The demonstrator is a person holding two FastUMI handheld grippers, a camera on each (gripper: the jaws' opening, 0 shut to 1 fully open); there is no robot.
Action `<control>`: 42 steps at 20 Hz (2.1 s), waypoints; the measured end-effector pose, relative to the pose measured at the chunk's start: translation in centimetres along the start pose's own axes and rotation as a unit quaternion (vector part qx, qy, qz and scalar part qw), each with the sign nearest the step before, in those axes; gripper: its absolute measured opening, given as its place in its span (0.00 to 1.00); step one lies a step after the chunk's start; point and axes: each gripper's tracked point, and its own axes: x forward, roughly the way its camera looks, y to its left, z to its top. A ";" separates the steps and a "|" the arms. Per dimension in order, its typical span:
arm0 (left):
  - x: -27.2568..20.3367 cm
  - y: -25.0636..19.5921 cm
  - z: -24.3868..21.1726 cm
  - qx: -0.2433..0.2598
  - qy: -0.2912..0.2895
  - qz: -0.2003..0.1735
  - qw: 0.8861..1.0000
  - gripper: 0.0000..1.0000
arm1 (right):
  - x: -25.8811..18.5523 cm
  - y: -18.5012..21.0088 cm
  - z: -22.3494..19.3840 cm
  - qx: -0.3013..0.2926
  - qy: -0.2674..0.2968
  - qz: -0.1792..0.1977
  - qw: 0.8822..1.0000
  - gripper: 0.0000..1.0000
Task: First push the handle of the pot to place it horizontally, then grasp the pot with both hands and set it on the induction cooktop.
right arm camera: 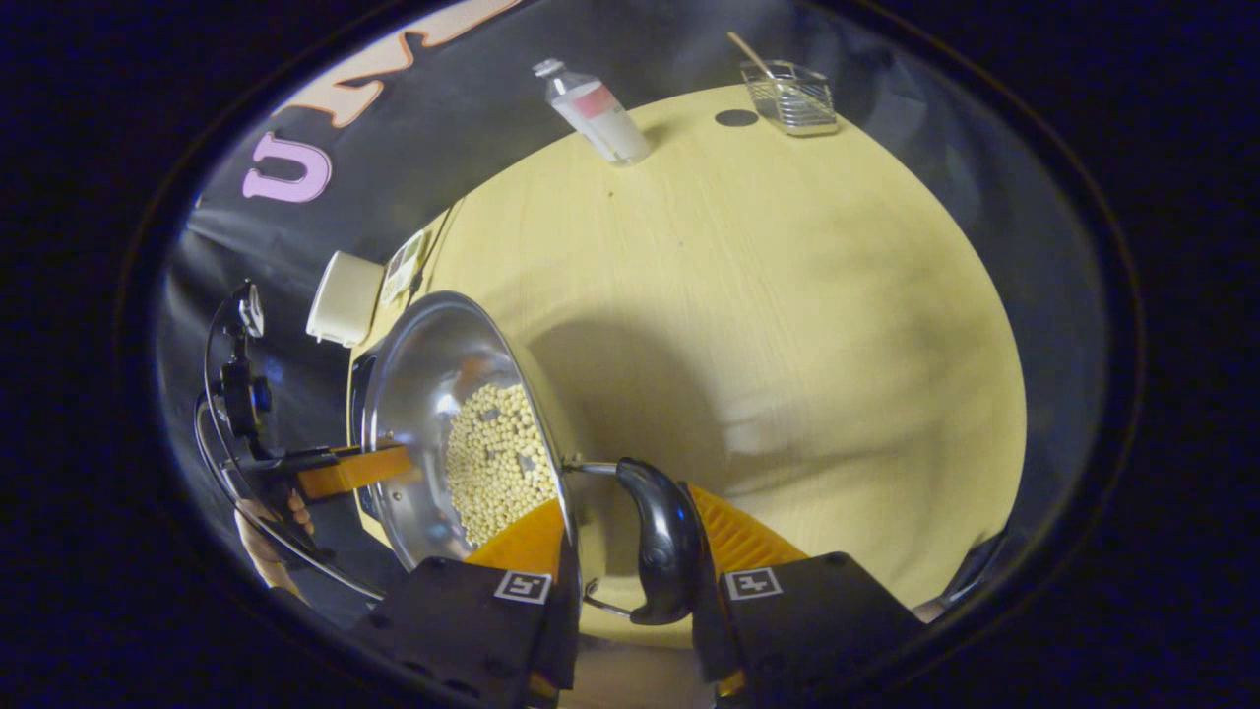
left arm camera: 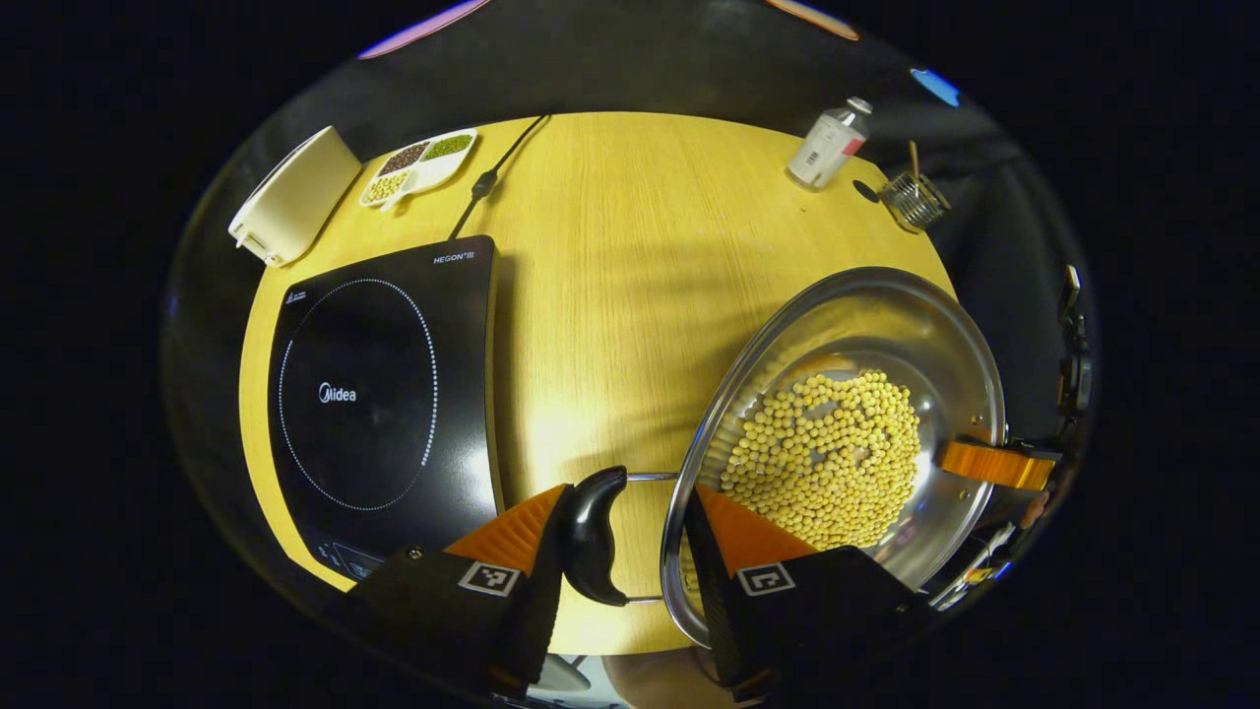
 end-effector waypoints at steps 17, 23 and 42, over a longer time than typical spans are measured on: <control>-4.5 14.5 -1.8 0.115 0.003 -0.049 0.992 0.65 | 1.0 14.4 -10.3 0.092 -0.051 -0.038 0.994 0.43; -5.1 20.5 -1.2 0.116 -0.017 -0.049 0.992 0.65 | 2.9 20.2 -10.9 0.083 -0.066 -0.042 0.993 0.43; -5.1 32.2 2.7 0.090 -0.044 0.006 0.995 0.65 | 10.0 30.8 -6.6 0.050 -0.055 -0.022 0.997 0.49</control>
